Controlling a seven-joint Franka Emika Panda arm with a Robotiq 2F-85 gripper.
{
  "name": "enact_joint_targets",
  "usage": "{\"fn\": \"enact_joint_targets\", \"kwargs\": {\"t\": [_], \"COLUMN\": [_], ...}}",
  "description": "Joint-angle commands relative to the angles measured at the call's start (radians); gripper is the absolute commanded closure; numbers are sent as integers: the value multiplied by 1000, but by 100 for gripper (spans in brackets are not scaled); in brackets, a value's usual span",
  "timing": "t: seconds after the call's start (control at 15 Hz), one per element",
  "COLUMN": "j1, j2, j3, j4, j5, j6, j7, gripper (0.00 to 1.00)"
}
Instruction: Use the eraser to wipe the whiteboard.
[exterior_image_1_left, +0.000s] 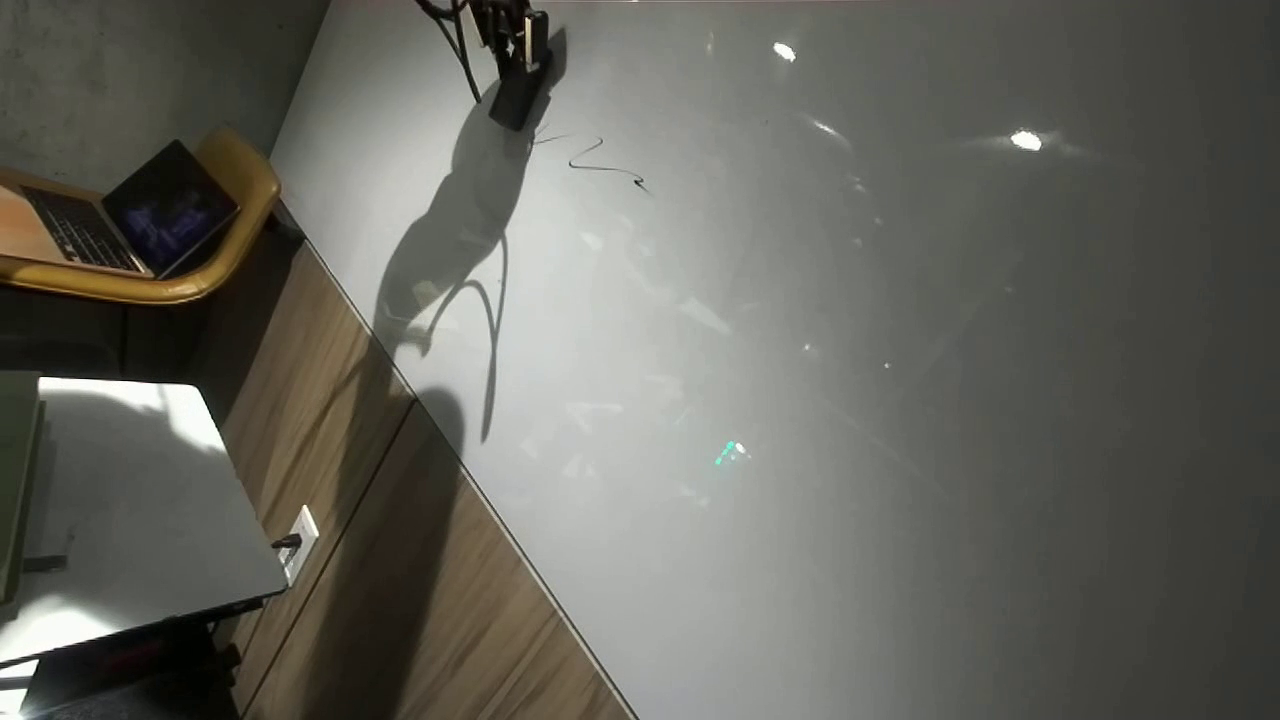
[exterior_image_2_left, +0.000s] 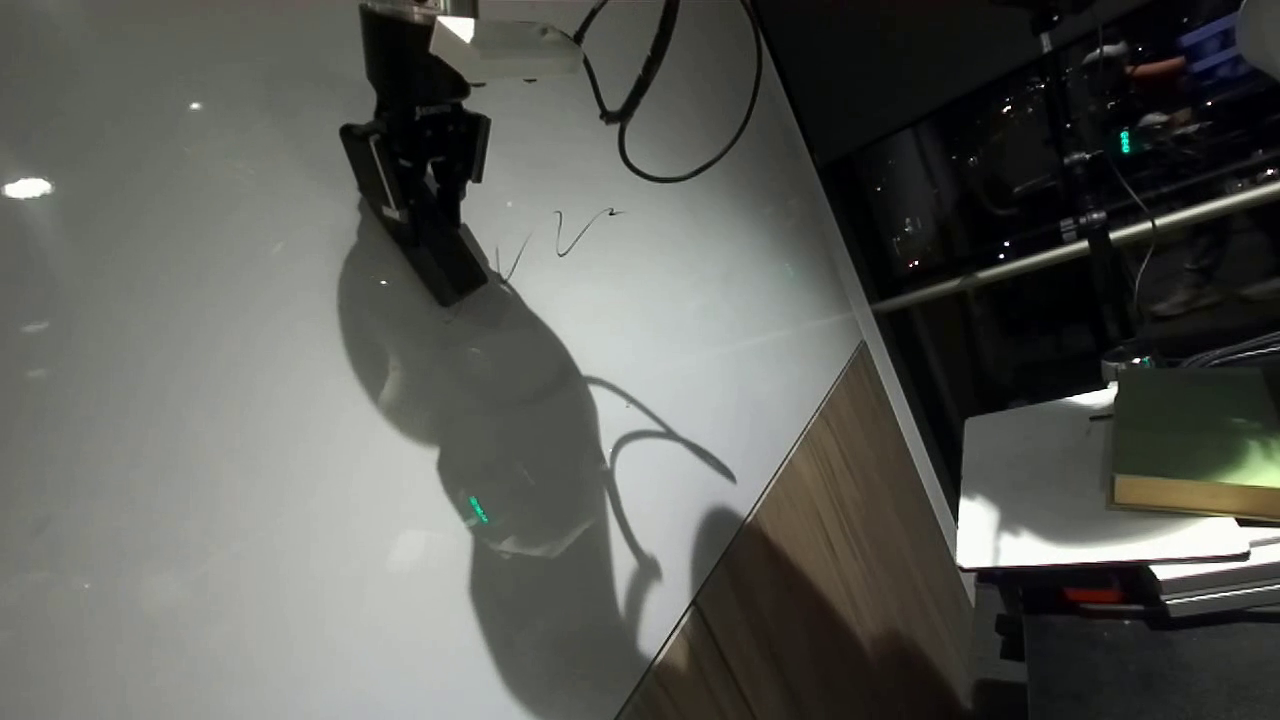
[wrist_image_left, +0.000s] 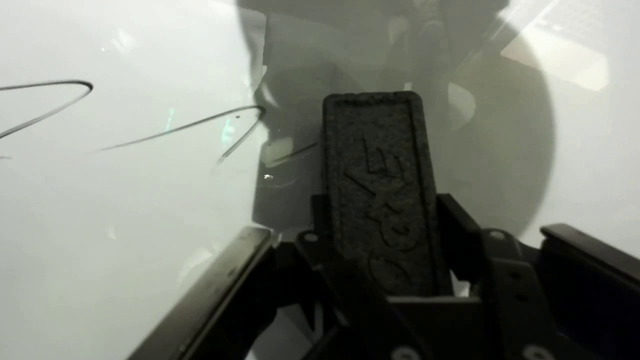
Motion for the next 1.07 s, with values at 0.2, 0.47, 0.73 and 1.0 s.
{"fn": "enact_joint_targets", "kwargs": {"t": [0.2,0.47,0.73,1.0], "j1": [-3,0,0,-16], "j2": [49,67,87,112], "j3": [3,2,-5,-24], "j4": [3,8,9,31], "j5": [-133,-152,-163,-163], "j6": [68,66,63,61], "j7": [108,132,143,123], "gripper": [71,71,71,71]}}
